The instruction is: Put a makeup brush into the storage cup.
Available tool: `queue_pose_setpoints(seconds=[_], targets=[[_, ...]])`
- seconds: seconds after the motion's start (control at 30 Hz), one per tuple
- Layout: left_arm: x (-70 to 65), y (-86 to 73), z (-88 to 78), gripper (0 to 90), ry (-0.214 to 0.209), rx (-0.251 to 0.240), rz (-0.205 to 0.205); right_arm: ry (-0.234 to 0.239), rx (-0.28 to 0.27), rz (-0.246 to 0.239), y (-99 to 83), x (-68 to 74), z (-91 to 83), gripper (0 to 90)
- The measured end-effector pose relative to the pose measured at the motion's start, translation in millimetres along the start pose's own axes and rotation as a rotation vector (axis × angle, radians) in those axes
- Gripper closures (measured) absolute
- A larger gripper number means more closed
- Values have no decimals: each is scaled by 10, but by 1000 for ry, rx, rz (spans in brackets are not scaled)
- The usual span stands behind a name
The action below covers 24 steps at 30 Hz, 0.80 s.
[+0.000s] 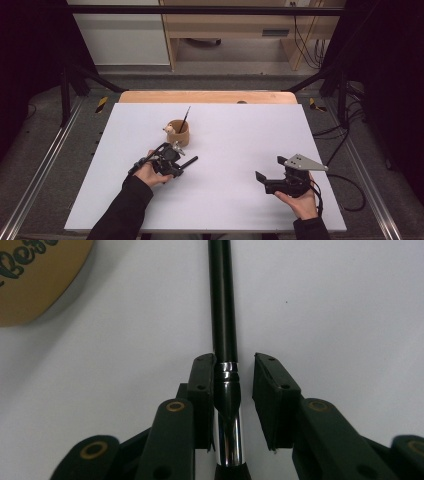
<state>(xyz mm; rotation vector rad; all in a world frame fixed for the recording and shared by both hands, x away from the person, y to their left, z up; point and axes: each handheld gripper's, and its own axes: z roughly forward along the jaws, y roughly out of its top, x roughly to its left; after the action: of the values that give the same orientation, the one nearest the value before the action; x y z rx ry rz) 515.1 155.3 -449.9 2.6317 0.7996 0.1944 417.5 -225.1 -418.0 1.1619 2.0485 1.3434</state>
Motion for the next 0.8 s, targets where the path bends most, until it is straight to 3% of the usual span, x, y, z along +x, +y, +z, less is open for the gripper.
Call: queue_pose_setpoints(seconds=[0.27,0.8], targets=[[-3,3,-1,741,-9,6,-19,3,5,-3,1,5,5,56],[-19,23,-4,782,-6,19,12,4,4,-5,5,3,-1,57]])
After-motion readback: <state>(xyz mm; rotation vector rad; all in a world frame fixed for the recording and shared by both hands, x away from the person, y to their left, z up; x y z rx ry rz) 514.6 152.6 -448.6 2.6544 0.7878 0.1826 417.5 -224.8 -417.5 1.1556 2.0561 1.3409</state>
